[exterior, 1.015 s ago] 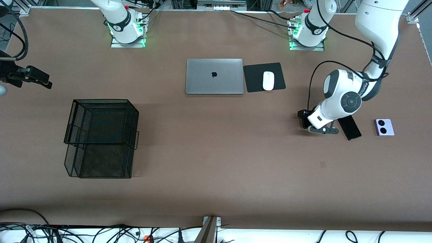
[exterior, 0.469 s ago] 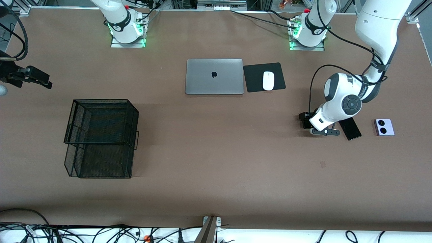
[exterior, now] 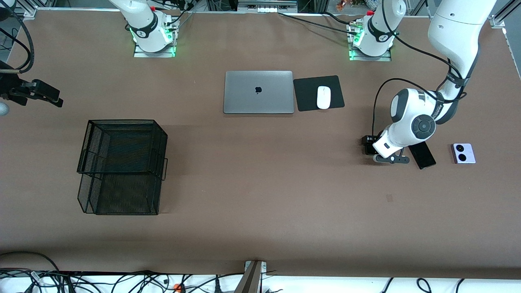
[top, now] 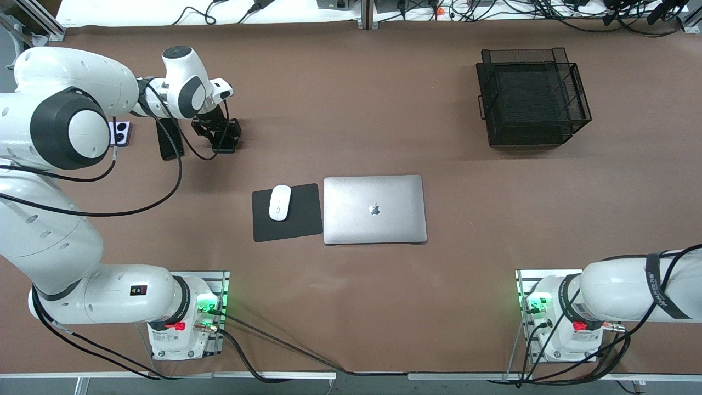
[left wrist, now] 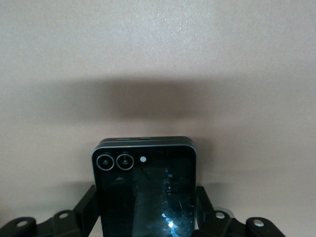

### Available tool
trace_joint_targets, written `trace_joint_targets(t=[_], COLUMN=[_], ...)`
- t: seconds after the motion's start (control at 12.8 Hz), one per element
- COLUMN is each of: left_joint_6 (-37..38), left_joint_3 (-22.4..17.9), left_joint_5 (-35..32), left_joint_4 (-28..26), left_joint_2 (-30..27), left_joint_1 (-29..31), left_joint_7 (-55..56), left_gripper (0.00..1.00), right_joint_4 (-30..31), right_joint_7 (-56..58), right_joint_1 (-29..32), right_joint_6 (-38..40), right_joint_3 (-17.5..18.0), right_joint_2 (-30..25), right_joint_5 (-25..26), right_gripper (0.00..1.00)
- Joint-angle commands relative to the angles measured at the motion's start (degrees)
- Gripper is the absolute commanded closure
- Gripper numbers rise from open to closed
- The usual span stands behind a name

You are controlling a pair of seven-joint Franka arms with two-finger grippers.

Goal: Place phones with both arms
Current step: 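Carry the flip phone to the table middle and release it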

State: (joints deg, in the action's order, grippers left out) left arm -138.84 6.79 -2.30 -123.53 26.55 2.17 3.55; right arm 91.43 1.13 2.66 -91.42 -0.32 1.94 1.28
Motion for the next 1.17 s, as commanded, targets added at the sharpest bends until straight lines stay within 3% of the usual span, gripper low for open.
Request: trace_joint_targets(t=[0.0,0.16,0.31,0.55,0.86,1.09], left_joint_6=[11.68,28.46,36.07,37.15,36.54,27.09], left_joint_3=[0.06,0.33,1.11,1.38,1.38,1.38], left_joint_5=[-1.39,-1.31,-1.22,-0.08,-0.16,0.53], left_joint_4=[7.12,19.05,27.43,33.16,42.74,44.78], left_joint_2=[-2.02,-1.85,-1.59,0.07,9.99,15.45], left_joint_1=[0.12,-0.32,-2.25,-10.83,-24.02,-28.53], left_joint_7=[-0.12,0.05,0.4,2.41,21.03,24.66], left_gripper=[0.62,0.62,0.62,0.61,0.61,0.61], right_joint_4=[0.85,0.85,0.85,0.85,0.85,0.76], right_joint_7=[1.16,1.16,1.16,1.16,1.16,1.16], right_joint_1=[0.86,0.86,0.86,0.86,0.86,0.86], right_joint_6=[-0.51,-0.51,-0.6,-0.6,-0.6,-0.86], right_joint_3=[0.67,0.67,0.67,0.67,0.67,0.67], right_joint_2=[-0.71,-0.71,-0.71,-0.71,-0.71,-0.36], right_joint_5=[-0.22,-0.22,-0.22,-0.22,-0.14,-0.48], right_gripper=[0.0,0.0,0.0,0.0,0.0,0.0])
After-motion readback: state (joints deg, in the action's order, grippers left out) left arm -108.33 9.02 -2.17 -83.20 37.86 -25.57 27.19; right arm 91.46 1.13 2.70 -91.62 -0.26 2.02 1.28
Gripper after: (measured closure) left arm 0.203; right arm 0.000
